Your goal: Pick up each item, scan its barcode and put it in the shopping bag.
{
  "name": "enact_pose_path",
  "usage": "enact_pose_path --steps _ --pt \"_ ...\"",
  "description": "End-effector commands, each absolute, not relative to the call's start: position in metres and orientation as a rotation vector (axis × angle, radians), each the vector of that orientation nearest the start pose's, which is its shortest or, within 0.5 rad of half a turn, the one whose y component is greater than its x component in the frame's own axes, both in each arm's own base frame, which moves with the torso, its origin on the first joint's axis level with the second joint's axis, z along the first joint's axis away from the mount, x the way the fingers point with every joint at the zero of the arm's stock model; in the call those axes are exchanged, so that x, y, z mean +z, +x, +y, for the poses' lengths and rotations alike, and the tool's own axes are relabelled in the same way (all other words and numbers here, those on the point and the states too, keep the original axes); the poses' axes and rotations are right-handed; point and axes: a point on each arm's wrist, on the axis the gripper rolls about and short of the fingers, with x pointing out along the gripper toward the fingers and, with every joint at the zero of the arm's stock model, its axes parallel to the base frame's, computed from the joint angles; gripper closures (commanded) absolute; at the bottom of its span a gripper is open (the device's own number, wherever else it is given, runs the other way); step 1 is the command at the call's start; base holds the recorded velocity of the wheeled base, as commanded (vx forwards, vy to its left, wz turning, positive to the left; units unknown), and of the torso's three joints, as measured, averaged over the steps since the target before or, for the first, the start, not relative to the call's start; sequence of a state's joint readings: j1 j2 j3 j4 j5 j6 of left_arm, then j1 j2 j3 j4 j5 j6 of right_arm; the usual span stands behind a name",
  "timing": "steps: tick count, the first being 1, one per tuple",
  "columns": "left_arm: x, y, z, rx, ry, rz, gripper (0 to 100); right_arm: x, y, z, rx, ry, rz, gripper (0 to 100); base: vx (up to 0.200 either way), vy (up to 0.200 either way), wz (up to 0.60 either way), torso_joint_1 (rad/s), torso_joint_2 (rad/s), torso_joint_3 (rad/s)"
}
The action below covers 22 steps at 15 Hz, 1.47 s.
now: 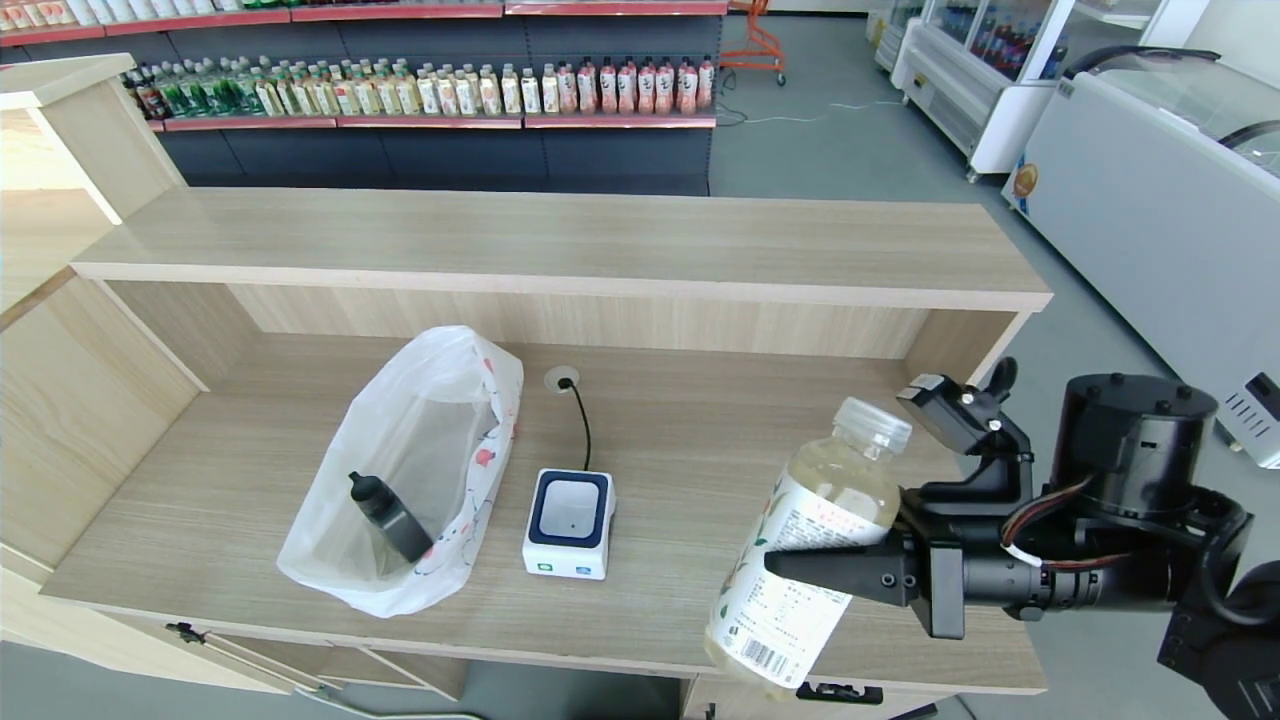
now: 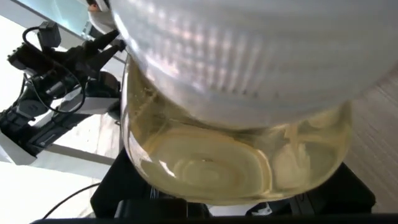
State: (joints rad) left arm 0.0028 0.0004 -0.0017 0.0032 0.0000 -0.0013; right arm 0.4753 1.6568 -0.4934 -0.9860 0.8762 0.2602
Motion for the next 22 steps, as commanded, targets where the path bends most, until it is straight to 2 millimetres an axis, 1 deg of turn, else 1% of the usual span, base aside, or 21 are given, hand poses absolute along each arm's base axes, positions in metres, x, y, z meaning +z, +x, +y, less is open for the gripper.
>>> enact_pose_path --steps 1,2,3,5,7,9,10,14,18,22 --pt "0.076 -0.023 0.000 0.003 -0.002 0.002 0 0.158 0.222 0.112 1.216 0.164 0.251 100 0.000 0.000 0.00 0.000 0.00 0.000" --pt "0.076 -0.023 0.000 0.003 -0.002 0.002 0 0.159 0.229 0.093 1.090 0.001 0.142 100 0.000 0.000 0.00 0.000 0.00 0.000" --pt "0.076 -0.023 0.000 0.003 -0.002 0.002 0 0.159 0.233 0.076 0.991 -0.145 0.068 100 0.000 0.000 0.00 0.000 0.00 0.000" --pt "0.076 -0.023 0.000 0.003 -0.002 0.002 0 0.156 0.232 0.048 0.857 -0.415 -0.020 100 0.000 0.000 0.00 0.000 0.00 0.000" --pt "0.076 -0.023 0.000 0.003 -0.002 0.002 0 0.154 0.229 0.034 0.793 -0.633 -0.095 100 0.000 0.000 0.00 0.000 0.00 0.000" --pt "0.076 -0.023 0.000 0.003 -0.002 0.002 0 0.157 0.229 0.029 0.768 -0.778 -0.162 100 0.000 0.000 0.00 0.000 0.00 0.000" --pt "0.076 -0.023 0.000 0.003 -0.002 0.002 0 0.163 0.225 0.029 0.756 -0.817 -0.198 100 0.000 0.000 0.00 0.000 0.00 0.000" --pt "0.076 -0.023 0.000 0.003 -0.002 0.002 0 0.173 0.219 0.030 0.718 -0.877 -0.248 100 0.000 0.000 0.00 0.000 0.00 0.000" --pt "0.076 -0.023 0.000 0.003 0.002 0.002 0 0.175 0.211 0.029 0.689 -0.894 -0.245 100 0.000 0.000 0.00 0.000 0.00 0.000" --pt "0.076 -0.023 0.000 0.003 -0.008 0.002 0 0.178 0.213 0.030 0.682 -0.892 -0.250 100 0.000 0.200 0.00 0.000 0.01 0.004"
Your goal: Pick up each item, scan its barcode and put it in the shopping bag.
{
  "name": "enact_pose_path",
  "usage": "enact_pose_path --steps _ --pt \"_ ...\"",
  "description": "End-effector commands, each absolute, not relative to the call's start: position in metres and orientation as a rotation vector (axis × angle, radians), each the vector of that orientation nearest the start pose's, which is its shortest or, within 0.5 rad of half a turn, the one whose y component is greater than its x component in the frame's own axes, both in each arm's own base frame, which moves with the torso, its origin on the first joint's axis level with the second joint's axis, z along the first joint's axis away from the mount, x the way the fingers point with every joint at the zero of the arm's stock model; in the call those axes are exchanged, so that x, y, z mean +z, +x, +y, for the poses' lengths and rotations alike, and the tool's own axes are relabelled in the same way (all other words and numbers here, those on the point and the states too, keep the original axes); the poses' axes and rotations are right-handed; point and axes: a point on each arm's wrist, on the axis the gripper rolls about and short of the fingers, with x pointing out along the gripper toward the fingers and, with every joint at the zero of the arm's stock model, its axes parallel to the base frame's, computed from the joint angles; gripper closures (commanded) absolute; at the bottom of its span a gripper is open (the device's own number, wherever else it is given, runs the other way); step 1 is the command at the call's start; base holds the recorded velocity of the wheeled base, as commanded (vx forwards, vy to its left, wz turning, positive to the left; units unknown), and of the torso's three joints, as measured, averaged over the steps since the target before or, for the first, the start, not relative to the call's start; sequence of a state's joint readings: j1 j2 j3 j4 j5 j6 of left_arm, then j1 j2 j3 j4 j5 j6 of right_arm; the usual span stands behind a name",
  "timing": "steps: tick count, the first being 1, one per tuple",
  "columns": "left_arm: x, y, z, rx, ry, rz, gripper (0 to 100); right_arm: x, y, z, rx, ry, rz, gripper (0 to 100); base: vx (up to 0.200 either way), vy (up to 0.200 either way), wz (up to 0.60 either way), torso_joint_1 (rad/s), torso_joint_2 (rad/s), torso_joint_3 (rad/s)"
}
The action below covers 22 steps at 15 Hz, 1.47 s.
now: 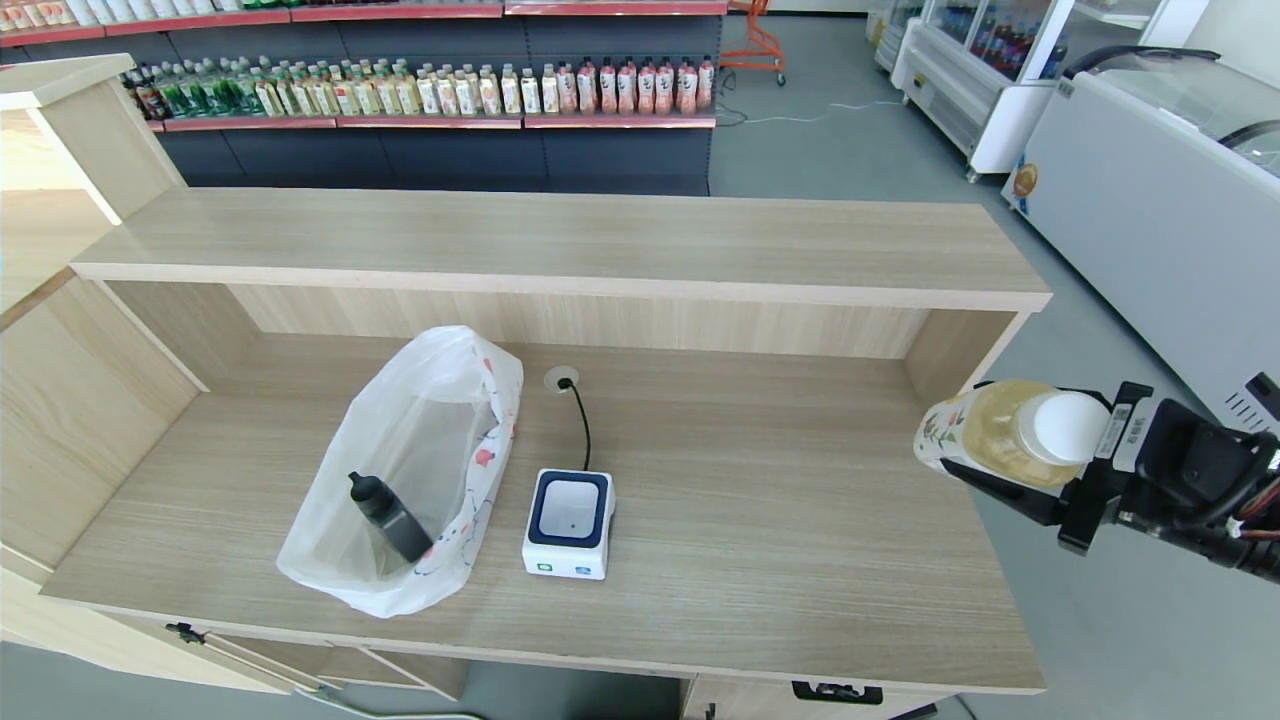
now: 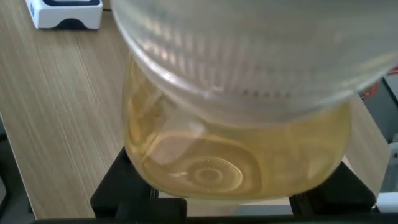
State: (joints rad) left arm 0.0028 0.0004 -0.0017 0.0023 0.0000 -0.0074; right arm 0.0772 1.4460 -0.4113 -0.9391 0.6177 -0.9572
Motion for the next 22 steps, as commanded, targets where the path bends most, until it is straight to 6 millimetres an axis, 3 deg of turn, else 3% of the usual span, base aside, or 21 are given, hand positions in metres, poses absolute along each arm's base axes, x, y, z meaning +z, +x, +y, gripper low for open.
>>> enact_pose_path --steps 1,8,14,17,22 --pt "0.076 -0.023 0.000 0.003 -0.008 0.000 0 0.178 0.214 0.030 0.683 -0.891 -0.252 100 0.000 0.200 0.00 0.002 0.00 -0.002" --pt "0.076 -0.023 0.000 0.002 -0.005 0.002 0 0.174 0.226 0.031 0.698 -0.845 -0.218 100 0.000 0.200 0.00 0.001 0.00 0.000" --pt "0.076 -0.023 0.000 0.003 -0.003 0.002 0 0.166 0.261 0.036 0.769 -0.823 -0.221 100 0.000 0.200 0.00 0.000 0.00 0.003" --pt "0.076 -0.023 0.000 0.002 -0.003 0.002 0 0.153 0.271 0.038 0.825 -0.810 -0.208 100 0.000 0.200 0.00 0.004 0.00 0.004" --pt "0.076 -0.023 0.000 0.003 -0.003 0.002 0 0.125 0.287 0.040 0.866 -0.814 -0.243 100 0.000 0.000 0.00 0.000 0.00 0.000"
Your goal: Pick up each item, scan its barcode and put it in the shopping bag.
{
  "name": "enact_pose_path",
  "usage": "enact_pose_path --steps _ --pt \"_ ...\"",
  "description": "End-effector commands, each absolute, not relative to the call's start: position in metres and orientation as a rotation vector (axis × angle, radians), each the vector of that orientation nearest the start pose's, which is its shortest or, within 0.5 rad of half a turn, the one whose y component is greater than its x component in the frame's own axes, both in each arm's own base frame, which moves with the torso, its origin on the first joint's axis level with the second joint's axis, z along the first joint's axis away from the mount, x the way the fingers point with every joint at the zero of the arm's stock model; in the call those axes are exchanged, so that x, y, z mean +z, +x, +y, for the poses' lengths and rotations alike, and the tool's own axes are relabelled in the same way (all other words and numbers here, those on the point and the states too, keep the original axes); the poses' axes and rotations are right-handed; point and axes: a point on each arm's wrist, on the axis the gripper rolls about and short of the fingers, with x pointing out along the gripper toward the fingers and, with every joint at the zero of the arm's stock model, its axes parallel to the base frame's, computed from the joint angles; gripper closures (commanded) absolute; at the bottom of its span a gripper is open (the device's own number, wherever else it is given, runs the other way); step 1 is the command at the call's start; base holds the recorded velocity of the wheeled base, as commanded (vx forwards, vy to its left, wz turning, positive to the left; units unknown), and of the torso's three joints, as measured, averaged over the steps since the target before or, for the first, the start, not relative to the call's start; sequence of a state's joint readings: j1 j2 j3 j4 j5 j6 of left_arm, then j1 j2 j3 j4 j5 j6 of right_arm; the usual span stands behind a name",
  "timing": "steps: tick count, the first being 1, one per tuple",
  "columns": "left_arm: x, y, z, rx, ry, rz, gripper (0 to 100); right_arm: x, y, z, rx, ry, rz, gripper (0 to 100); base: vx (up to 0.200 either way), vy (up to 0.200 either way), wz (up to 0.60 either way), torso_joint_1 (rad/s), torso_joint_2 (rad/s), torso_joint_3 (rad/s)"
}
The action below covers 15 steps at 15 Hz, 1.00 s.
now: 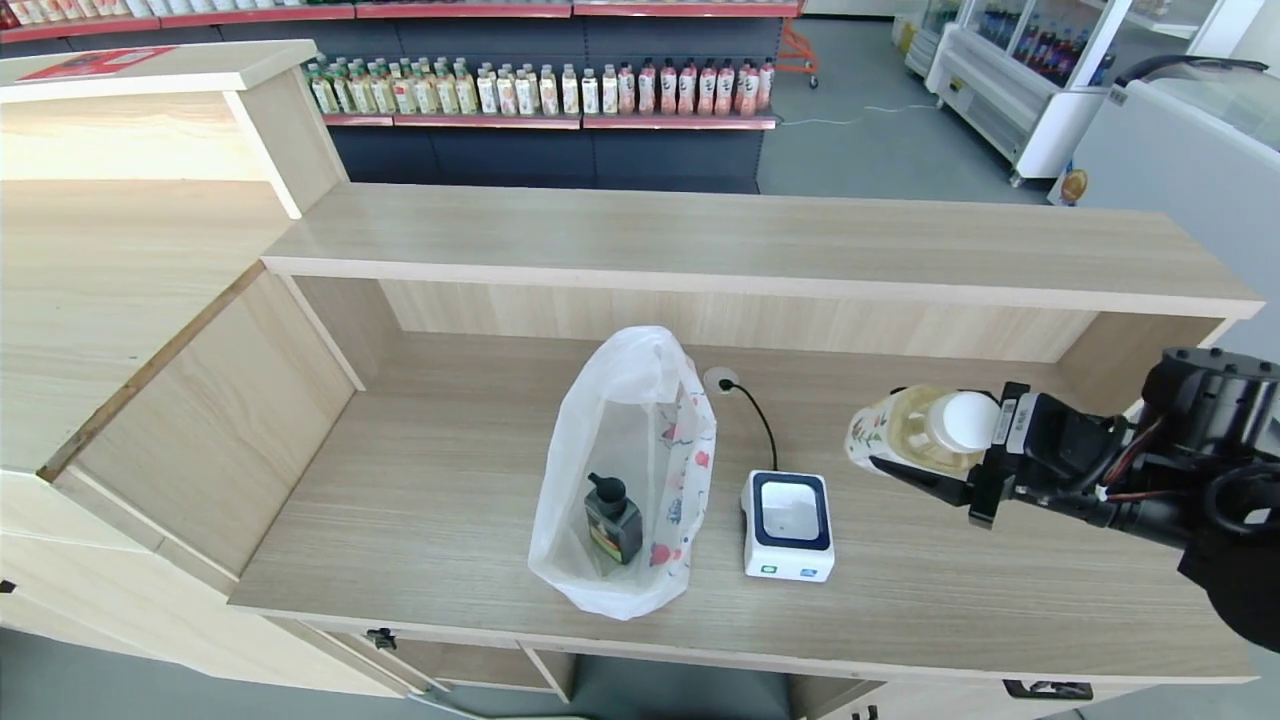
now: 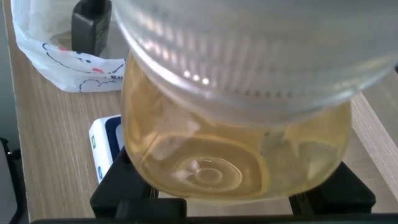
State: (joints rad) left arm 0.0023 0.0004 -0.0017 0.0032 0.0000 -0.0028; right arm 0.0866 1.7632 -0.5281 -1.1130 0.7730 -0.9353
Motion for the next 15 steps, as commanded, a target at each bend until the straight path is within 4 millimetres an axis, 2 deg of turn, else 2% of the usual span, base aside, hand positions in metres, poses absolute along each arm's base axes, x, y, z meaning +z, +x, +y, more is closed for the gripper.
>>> enact_pose_path --steps 1,5,11,15 --pt "0.076 -0.023 0.000 0.003 -0.003 0.002 0 0.120 0.290 0.041 0.878 -0.813 -0.248 100 0.000 0.000 0.00 0.000 0.00 0.000" --pt "0.076 -0.023 0.000 0.003 -0.003 0.002 0 0.103 0.299 0.044 0.900 -0.809 -0.237 100 0.000 0.000 0.00 0.000 0.00 0.000" --pt "0.076 -0.023 0.000 0.003 -0.003 0.002 0 0.067 0.314 0.065 0.946 -0.829 -0.298 100 0.000 0.000 0.00 0.000 0.00 0.000" --pt "0.076 -0.023 0.000 0.003 -0.003 0.002 0 0.053 0.317 0.069 0.955 -0.856 -0.307 100 0.000 0.000 0.00 0.000 0.00 0.000"
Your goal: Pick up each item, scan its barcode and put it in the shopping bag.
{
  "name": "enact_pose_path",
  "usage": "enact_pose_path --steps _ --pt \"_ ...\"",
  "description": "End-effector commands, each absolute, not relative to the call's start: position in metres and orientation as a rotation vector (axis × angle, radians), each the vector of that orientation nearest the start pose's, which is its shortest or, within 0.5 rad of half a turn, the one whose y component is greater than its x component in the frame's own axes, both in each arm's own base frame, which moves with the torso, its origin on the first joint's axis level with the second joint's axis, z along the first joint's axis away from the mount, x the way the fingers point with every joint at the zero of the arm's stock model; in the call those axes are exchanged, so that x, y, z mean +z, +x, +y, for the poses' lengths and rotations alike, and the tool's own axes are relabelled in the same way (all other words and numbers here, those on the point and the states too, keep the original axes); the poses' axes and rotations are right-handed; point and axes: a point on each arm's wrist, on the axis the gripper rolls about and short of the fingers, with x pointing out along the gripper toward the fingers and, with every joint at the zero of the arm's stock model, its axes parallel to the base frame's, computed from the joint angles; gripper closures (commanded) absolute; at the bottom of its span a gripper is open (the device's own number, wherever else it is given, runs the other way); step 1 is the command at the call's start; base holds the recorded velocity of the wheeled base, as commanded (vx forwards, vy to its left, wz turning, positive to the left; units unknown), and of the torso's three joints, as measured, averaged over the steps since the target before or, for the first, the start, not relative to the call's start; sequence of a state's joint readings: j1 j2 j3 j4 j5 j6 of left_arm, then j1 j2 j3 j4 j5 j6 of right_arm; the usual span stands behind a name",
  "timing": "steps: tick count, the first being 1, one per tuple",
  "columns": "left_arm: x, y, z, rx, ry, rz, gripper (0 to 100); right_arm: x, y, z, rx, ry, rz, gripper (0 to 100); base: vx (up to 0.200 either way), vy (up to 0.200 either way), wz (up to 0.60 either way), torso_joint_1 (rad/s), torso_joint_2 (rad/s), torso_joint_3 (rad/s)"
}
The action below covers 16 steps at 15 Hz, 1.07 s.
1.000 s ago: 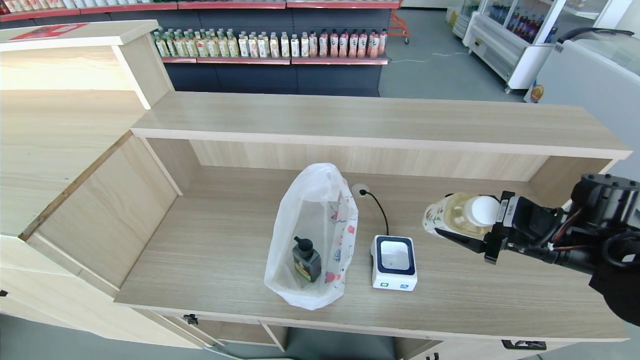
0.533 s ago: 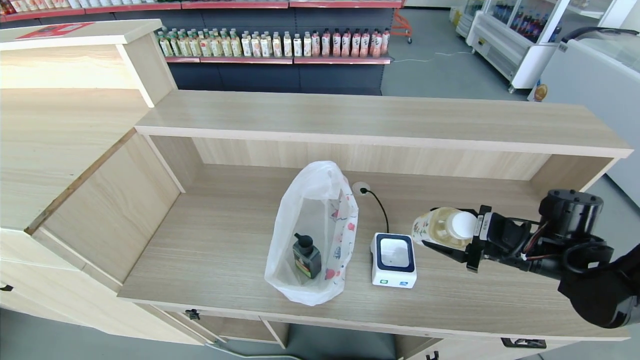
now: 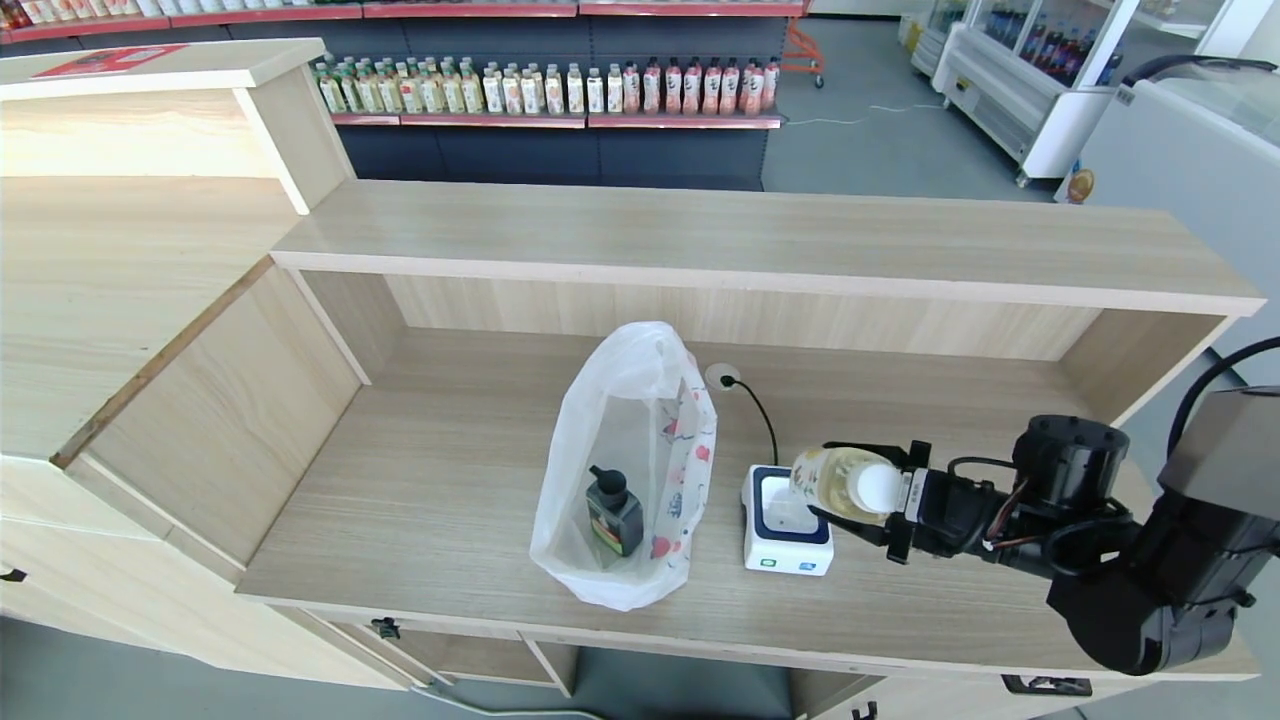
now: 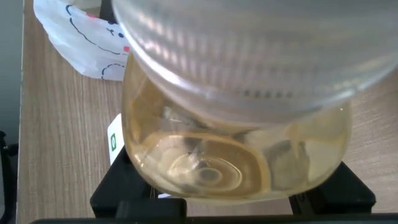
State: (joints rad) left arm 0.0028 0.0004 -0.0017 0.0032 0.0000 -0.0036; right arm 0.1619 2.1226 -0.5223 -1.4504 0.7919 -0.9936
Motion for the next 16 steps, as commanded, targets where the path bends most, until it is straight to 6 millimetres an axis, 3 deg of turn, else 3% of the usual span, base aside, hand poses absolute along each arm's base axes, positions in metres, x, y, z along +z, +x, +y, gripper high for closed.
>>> enact_pose_path --steps 1,8,16 --pt "0.076 -0.023 0.000 0.003 -0.003 0.002 0 0.052 0.318 0.069 0.956 -0.857 -0.305 100 0.000 0.000 0.00 0.000 0.00 0.000" --pt "0.076 -0.023 0.000 0.002 -0.003 0.002 0 0.040 0.345 0.078 0.951 -0.869 -0.349 100 0.000 0.000 0.00 0.000 0.00 0.000" --pt "0.076 -0.023 0.000 0.003 -0.003 0.002 0 0.037 0.358 0.082 0.979 -0.868 -0.400 100 0.000 0.000 0.00 0.000 0.00 0.000"
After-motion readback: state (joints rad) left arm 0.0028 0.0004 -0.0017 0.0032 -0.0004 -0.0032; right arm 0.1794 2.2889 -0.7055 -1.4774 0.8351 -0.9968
